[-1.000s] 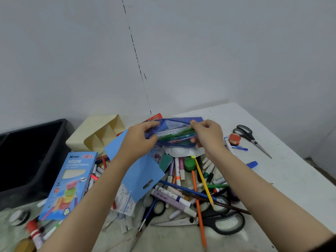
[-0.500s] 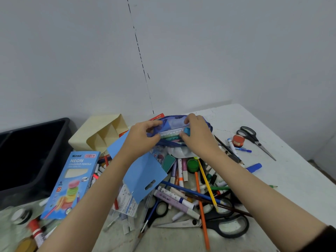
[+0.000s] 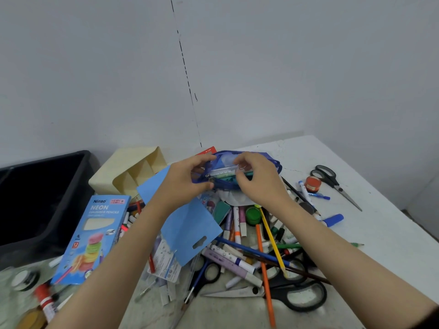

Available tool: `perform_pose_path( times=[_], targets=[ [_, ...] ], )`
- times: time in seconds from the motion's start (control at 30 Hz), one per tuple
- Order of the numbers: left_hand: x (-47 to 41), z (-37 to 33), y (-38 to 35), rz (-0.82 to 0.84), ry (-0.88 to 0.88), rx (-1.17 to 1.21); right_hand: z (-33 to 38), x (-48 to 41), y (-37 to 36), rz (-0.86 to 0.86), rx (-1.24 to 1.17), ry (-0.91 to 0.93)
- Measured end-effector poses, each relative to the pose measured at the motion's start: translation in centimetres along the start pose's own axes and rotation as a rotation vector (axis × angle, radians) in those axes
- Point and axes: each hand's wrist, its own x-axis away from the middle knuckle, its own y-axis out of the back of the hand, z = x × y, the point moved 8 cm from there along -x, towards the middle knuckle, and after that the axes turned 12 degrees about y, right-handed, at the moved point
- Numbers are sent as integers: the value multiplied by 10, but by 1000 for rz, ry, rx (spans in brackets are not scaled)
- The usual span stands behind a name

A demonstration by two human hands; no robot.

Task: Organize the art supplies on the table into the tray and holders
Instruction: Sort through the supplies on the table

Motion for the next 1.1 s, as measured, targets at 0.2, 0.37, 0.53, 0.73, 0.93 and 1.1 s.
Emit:
perform_pose_path(
  times=[0.2, 0.37, 0.53, 0.73, 0.93, 1.1],
  targets=[
    [3, 1, 6, -66, 23, 97, 15, -4, -25, 118, 19, 69],
    [5, 5, 12, -96, 66, 177, 24, -8, -30, 81, 90, 118],
    [5, 9, 18, -114, 63, 221, 23, -8, -28, 21, -52, 46],
    [7, 9, 19, -59, 4, 138, 20, -4, -32, -57, -120, -9],
    [6, 13, 22, -121, -12, 120, 28, -6, -26, -108, -86, -14],
    [11, 5, 23, -179, -71, 68, 17, -7, -13, -99, 141, -217]
  ],
)
